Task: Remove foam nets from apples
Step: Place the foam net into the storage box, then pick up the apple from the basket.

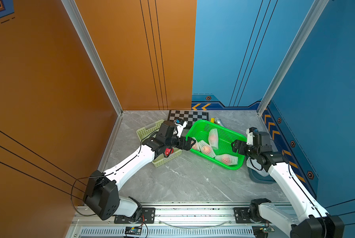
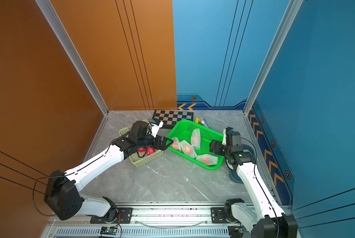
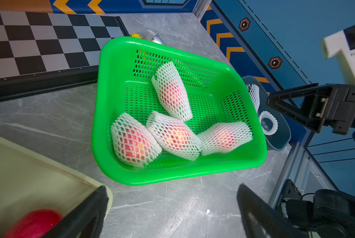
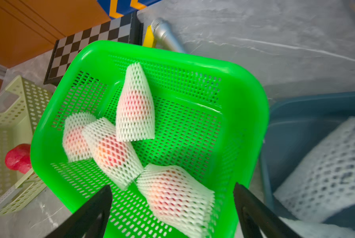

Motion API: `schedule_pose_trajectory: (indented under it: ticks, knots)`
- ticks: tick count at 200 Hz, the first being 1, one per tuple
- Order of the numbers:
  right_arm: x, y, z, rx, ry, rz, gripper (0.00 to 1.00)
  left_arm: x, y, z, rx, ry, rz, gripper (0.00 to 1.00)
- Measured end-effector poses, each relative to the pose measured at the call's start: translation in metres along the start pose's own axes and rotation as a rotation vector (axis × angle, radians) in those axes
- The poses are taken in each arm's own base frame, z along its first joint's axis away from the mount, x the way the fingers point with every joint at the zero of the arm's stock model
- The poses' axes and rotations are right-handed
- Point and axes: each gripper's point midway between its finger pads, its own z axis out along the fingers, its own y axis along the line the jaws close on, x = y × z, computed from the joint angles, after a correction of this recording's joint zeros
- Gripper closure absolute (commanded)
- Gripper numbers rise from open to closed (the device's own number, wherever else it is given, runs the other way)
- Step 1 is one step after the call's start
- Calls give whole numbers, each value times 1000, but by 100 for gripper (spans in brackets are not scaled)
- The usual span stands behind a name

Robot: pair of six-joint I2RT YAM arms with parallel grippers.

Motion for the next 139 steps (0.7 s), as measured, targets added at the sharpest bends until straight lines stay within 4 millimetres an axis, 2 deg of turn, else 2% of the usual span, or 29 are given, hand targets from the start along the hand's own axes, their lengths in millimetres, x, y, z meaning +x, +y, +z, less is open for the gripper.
schedule_pose_trajectory:
  ticks: [23,44,88,102,119,139]
  knots:
    - [3,30,24,-39,71,-71,16,0,0,-1,0,-2,-10,2]
    - [4,45,48,-40,109,-97,22,-3,-3,-5,4,-14,-17,2]
    - [-8,52,109,45,144,-87,40,-7,-10,-23,16,-52,-15,2]
    - [-6,55,124,80,151,-96,42,-7,-10,-24,17,-54,-14,2]
    - [-2,64,138,110,153,-116,45,-6,-9,-24,13,-50,-17,2]
    - [2,74,147,140,145,-134,54,-4,-6,-24,6,-45,-23,2]
